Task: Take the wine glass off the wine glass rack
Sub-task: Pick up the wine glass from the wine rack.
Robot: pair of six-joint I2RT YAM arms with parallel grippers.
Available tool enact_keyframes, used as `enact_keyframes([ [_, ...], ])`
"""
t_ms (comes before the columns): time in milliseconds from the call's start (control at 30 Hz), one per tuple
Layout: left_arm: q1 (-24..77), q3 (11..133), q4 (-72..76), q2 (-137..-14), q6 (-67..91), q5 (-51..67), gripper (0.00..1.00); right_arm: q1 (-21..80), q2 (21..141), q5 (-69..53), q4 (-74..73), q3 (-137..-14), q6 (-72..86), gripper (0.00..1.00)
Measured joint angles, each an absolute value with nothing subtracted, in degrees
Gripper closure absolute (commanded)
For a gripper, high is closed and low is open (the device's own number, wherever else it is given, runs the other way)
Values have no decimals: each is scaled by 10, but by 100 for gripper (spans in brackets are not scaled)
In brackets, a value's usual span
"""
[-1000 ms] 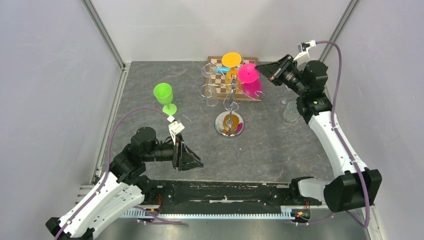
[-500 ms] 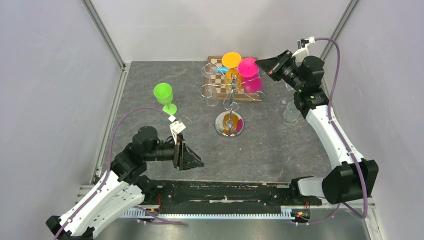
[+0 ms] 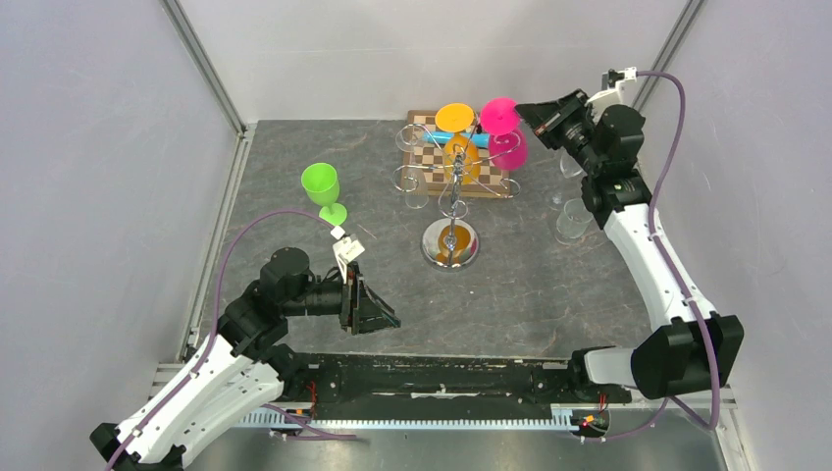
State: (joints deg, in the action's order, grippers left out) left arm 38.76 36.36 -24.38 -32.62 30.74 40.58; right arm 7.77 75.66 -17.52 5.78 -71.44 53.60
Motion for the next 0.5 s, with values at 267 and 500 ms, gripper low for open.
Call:
enact_keyframes([
  [267,388,364,-244,-325,307,405,46,33,694,-153,59,-698,533,100],
  [500,390,364,-252,-325,307,401,46,6,627,-151,67,-645,523,100],
])
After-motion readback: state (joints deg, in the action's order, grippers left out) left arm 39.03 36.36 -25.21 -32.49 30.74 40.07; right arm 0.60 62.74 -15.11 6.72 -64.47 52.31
